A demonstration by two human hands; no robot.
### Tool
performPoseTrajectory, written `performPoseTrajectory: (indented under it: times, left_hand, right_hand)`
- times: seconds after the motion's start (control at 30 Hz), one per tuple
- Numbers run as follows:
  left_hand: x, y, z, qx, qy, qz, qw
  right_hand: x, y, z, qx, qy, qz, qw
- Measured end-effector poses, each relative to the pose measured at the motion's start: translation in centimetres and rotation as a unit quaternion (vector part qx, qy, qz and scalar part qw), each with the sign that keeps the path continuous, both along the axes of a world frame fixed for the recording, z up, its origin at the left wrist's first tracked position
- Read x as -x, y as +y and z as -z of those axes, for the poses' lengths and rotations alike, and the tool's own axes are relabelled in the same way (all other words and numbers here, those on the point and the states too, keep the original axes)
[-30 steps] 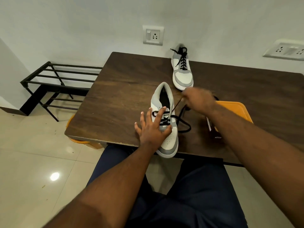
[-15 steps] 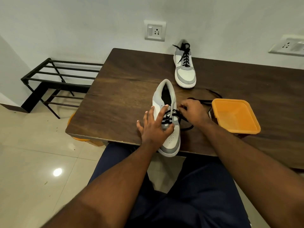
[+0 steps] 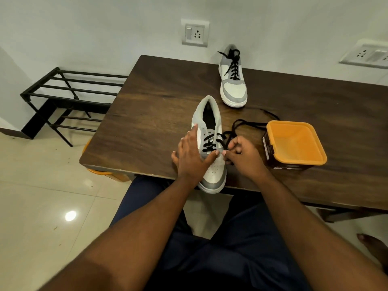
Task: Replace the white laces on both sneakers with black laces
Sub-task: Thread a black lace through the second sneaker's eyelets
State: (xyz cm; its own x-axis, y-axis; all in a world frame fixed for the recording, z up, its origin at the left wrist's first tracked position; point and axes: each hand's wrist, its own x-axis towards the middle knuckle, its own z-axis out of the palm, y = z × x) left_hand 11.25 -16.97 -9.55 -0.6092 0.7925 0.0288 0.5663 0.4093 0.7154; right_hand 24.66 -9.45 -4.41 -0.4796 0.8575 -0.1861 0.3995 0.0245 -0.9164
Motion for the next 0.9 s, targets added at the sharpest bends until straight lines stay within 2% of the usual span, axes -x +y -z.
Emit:
performPoseTrajectory:
  times: [0.07, 0.13, 0.17, 0.2, 0.27, 0.3, 0.43, 0.47, 0.5, 0.53, 0.57, 0.6, 0.63, 0.7, 0.8, 0.83, 0.9]
  left_hand:
    - [-0.3, -0.7, -0.3, -0.017, -0.022, -0.013, 1.0]
    - [-0.9, -2.0, -0.6, -0.093, -0.067, -0.027, 0.993]
    - [-1.3, -2.9, -0.9, -0.145, -0.133, -0.039, 0.98]
    - [-1.6, -3.6, -1.8, -0.185, -0.238, -0.047, 0.952]
    - [-2.0, -4.7, -3.1, -0.184, -0.421, -0.039, 0.887]
    - [-2.0, -5.1, -3.6, -0.16, -0.456, -0.022, 0.875]
    - [-1.8, -5.3, -4.0, -0.132, -0.543, 0.065, 0.827]
    - [-1.9, -5.3, -3.9, -0.131, -0.549, 0.08, 0.821]
    - [-1.9, -5.4, -3.9, -0.127, -0.533, 0.091, 0.831]
    - [-1.9, -5.4, -4.0, -0.12, -0.501, 0.093, 0.852]
    - [-1.7, -5.4, -4.1, -0.116, -0.466, 0.083, 0.873]
    - [-1.6, -5.3, -4.2, -0.112, -0.434, 0.069, 0.891]
    - [-1.4, -5.3, -4.5, -0.109, -0.412, 0.059, 0.903]
    - [-1.0, -5.1, -5.1, -0.111, -0.384, 0.07, 0.914]
    - [-0.7, -4.8, -6.3, -0.097, -0.368, 0.069, 0.922]
    - [-0.4, -4.8, -6.6, -0.093, -0.369, 0.06, 0.923]
    - [0.9, -5.1, -7.0, -0.09, -0.376, 0.038, 0.921]
  right_hand:
    - [0.0, -2.0, -1.4, 0.121, 0.1, -0.002, 0.988]
    - [-0.1, -3.7, -2.8, 0.191, 0.157, -0.035, 0.968]
    - [-0.1, -4.3, -3.3, 0.216, 0.184, -0.044, 0.958]
    - [-0.1, -4.7, -3.7, 0.233, 0.206, -0.044, 0.949]
    - [0.2, -5.1, -4.3, 0.255, 0.233, -0.041, 0.938]
    - [0.4, -5.1, -4.2, 0.266, 0.241, -0.042, 0.932]
    - [1.1, -4.6, -4.8, 0.289, 0.25, -0.044, 0.923]
    - [1.2, -4.3, -4.8, 0.285, 0.247, -0.039, 0.926]
    - [1.2, -3.7, -4.6, 0.275, 0.239, -0.028, 0.931]
    - [1.1, -3.1, -4.5, 0.248, 0.222, -0.015, 0.943]
    - [0.9, -2.4, -4.1, 0.178, 0.177, -0.005, 0.968]
    - [0.5, -1.6, -3.7, 0.063, 0.1, -0.01, 0.993]
    - [0.2, -1.1, -3.2, -0.068, 0.008, -0.037, 0.997]
    - [0.3, -0.8, -2.6, -0.236, -0.109, -0.111, 0.959]
    - [0.8, -0.7, -1.8, -0.317, -0.092, -0.203, 0.922]
    - [0.6, -0.2, -1.4, -0.335, -0.096, -0.202, 0.915]
    - [-0.1, 1.7, -1.2, -0.342, -0.113, -0.107, 0.927]
